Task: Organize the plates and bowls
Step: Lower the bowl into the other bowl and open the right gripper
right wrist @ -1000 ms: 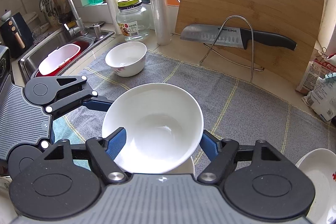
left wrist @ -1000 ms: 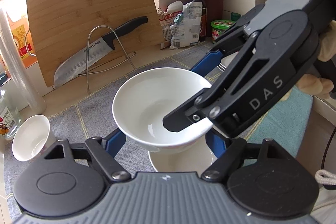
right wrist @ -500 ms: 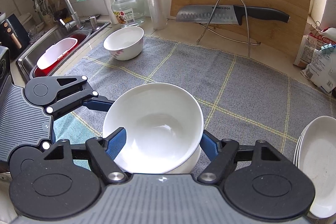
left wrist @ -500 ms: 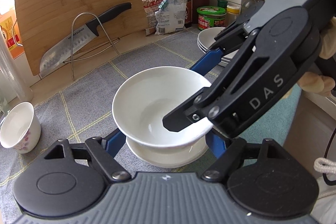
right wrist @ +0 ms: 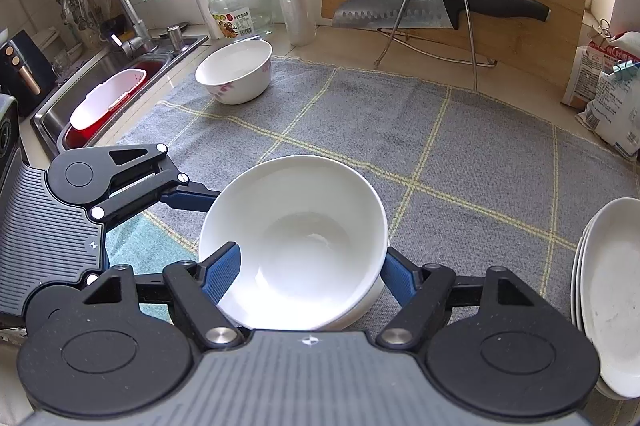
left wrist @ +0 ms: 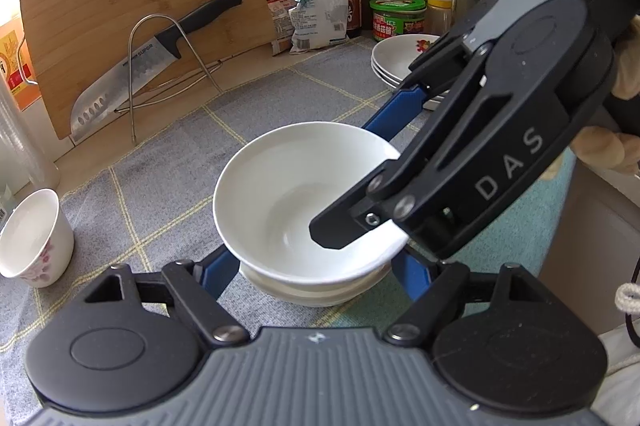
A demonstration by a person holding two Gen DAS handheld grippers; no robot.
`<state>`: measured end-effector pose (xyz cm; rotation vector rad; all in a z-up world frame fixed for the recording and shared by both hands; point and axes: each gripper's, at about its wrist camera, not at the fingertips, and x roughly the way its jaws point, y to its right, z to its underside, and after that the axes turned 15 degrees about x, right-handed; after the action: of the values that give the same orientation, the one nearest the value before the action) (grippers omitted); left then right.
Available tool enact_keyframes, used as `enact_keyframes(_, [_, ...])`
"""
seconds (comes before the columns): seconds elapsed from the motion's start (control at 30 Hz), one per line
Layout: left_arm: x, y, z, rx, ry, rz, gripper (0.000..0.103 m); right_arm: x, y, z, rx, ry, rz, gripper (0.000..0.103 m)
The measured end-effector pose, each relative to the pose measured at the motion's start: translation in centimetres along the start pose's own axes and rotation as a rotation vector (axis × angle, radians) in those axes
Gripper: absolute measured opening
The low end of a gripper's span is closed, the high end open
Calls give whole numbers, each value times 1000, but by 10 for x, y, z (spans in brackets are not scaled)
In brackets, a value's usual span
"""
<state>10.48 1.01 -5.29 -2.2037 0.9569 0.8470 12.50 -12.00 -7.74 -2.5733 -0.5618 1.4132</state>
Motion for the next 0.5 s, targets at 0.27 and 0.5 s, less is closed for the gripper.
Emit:
enact_keyframes(0.27, [0, 1, -3, 10, -9, -2, 83, 0, 1, 0, -1, -1, 1, 81])
enact_keyframes(0.5, [2, 7, -5, 37, -20, -15, 84, 3, 3, 2, 8, -7, 10, 81])
